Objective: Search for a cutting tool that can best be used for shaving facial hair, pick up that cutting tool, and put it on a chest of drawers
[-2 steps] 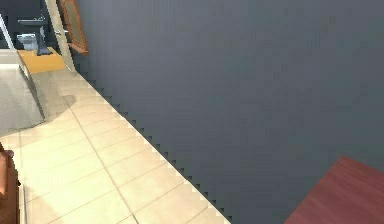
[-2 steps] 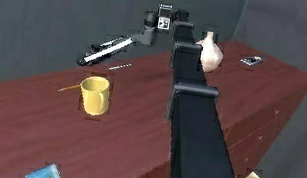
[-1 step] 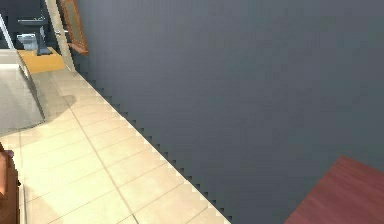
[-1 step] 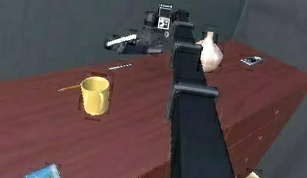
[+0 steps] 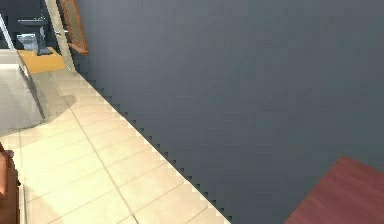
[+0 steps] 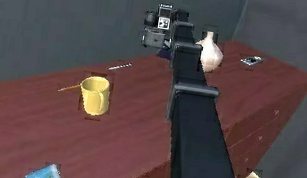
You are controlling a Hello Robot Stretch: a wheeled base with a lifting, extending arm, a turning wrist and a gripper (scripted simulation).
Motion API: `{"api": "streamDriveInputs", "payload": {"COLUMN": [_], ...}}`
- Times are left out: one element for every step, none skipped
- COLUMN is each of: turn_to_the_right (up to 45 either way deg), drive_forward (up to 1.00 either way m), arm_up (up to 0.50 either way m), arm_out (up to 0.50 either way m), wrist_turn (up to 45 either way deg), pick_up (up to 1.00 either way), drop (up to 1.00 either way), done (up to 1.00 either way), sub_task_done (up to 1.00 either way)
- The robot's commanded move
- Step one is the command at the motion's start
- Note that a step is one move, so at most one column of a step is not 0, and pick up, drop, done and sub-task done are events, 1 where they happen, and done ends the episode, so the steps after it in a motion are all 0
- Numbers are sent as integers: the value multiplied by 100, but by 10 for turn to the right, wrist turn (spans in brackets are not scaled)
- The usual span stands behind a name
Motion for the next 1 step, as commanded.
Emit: {"api": "streamDriveInputs", "payload": {"turn_to_the_right": [0], "drive_forward": [0], "arm_up": [0], "arm_out": [0], "wrist_turn": [30], "pick_up": [0], "drop": [0], "done": [0], "sub_task_done": [0]}}
